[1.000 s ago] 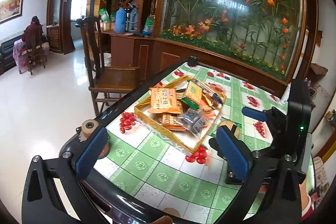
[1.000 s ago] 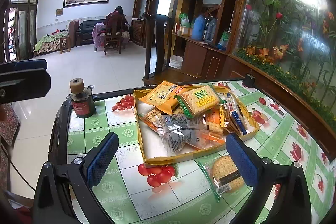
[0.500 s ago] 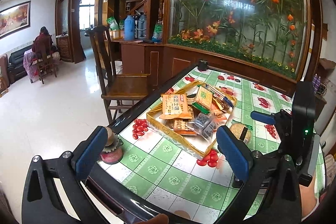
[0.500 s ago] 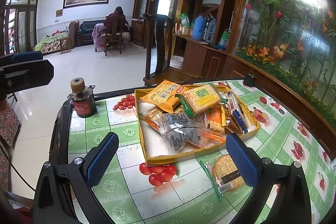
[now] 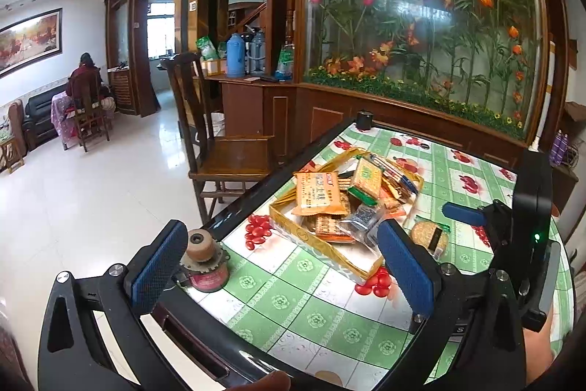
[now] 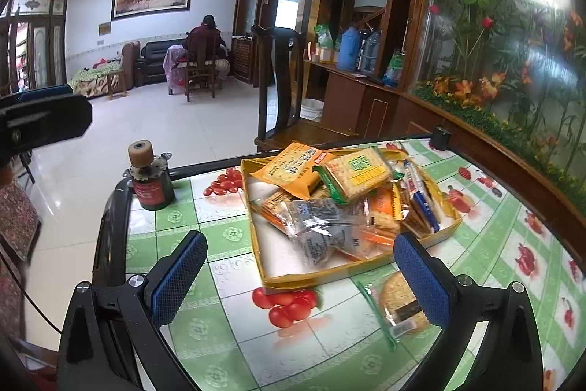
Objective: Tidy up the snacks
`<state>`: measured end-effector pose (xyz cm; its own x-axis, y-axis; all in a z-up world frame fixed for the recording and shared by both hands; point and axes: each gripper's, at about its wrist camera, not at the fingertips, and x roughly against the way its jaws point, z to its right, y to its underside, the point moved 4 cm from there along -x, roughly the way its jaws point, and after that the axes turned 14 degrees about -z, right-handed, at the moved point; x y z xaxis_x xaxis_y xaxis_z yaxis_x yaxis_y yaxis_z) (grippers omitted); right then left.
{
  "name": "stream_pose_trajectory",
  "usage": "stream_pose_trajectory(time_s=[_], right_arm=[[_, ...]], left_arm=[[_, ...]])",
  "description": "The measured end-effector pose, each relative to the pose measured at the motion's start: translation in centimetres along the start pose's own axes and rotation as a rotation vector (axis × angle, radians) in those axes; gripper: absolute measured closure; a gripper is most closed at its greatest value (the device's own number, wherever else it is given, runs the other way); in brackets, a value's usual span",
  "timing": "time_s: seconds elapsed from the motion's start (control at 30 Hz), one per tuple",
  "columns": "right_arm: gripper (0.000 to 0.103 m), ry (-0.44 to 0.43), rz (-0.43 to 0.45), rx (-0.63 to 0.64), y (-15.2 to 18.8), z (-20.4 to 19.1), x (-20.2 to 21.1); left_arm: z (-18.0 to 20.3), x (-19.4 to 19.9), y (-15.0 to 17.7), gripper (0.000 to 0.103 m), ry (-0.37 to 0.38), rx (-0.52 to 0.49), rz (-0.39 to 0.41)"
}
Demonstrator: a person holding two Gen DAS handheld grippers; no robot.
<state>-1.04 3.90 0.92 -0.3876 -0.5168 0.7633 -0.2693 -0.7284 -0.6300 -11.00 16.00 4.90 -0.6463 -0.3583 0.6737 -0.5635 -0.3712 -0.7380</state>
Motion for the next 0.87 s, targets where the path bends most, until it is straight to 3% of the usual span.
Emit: stream_pose_trajectory(time_s=[0.23, 0.67, 0.87], right_arm=[[0.000, 0.002, 0.018, 0.000, 0.0, -0.3, 0.4], [0.001, 0.007, 0.019, 0.005, 0.2, -0.5, 0.6], [0.001, 0.005, 0.024, 0.001, 0.2, -0.4, 0.8]], left_arm=[[-0.2, -0.2, -0.4, 0.000, 0.022, -0.020, -0.015], [0.3, 0.8, -1.8, 0.000, 0.109, -0.029, 0.043], [1.0, 1.1, -2.0, 0.000, 0.065, -0.053, 0.059]])
